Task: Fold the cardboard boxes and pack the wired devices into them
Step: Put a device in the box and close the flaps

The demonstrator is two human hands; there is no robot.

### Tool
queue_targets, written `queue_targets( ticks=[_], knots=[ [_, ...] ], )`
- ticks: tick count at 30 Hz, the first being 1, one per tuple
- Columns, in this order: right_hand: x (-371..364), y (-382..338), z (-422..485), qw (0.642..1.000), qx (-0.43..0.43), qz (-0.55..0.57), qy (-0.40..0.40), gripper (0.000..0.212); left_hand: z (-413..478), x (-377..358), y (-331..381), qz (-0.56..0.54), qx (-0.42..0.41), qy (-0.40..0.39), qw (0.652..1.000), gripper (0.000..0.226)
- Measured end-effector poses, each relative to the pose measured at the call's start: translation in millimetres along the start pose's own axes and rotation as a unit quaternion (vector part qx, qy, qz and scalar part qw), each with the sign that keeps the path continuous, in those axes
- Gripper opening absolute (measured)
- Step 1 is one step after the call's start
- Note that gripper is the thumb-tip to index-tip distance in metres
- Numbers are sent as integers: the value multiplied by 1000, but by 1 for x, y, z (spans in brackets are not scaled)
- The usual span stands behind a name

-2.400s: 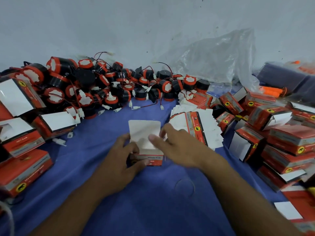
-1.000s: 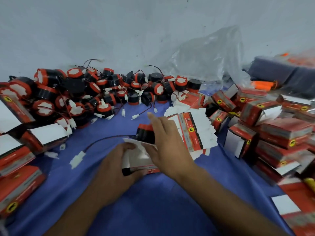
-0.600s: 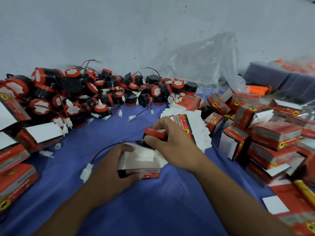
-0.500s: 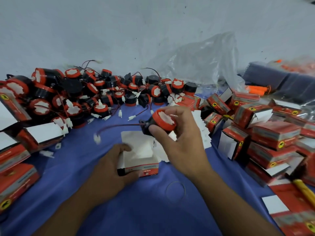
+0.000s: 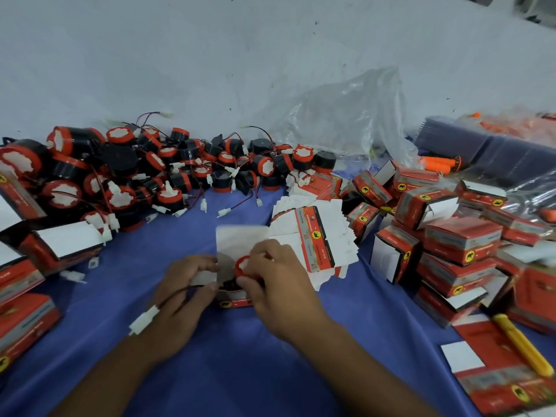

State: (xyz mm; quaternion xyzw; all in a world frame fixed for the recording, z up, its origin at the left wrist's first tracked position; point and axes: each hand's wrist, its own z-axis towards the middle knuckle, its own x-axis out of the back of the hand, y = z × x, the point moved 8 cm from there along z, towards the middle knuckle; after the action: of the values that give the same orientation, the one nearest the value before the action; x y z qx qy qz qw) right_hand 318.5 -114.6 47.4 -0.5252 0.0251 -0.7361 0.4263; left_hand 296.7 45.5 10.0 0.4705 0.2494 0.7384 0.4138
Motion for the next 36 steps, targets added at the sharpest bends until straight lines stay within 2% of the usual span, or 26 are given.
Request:
queue_targets(
  ticks=[4, 8, 10, 12, 14, 17, 18, 20, 23, 27, 32, 34, 36],
  knots=[
    [1, -2, 2, 999, 20, -38, -26, 24, 5, 0, 5, 39, -21, 13, 999, 27],
    [-4, -11, 1, 995, 54, -49, -65, 34, 8, 0, 10, 35, -23, 11, 999, 44],
    [-2, -18, -2, 995, 83, -6, -62, 30, 8, -8, 24, 44, -64, -9, 997, 45],
    [4, -29, -5, 990, 113, 73, -37, 25, 5, -19, 34, 47, -91, -46, 994, 31],
    [9, -34, -6, 981, 116, 154, -11, 28, 1, -23, 34, 28, -79, -71, 994, 20],
    [10, -33, -3, 976, 103, 193, 9, 22, 0, -28, 26, -22, -13, -101, 995, 11],
    [9, -27, -2, 977, 84, 197, 8, 22, 1, -26, 21, -48, 18, -88, 995, 8],
    [6, -14, 0, 978, 29, 205, -6, 20, 5, -14, 10, -50, 62, -13, 997, 9],
    [0, -3, -2, 978, -12, 210, -5, 12, 5, -2, -7, -58, 114, 57, 990, 25],
    [-5, -13, -6, 986, 34, 161, 29, 3, 5, 0, -20, -112, 178, 79, 974, 40],
    [-6, -20, -7, 983, 88, 160, 21, 16, 3, 1, -27, -153, 231, 113, 954, 52],
    [-5, -18, -6, 985, 79, 146, 39, 18, 2, 1, -25, -141, 224, 131, 955, 50],
    [-9, -14, -5, 989, 45, 135, 46, 17, 1, -2, -20, -133, 204, 115, 963, 55]
  ],
)
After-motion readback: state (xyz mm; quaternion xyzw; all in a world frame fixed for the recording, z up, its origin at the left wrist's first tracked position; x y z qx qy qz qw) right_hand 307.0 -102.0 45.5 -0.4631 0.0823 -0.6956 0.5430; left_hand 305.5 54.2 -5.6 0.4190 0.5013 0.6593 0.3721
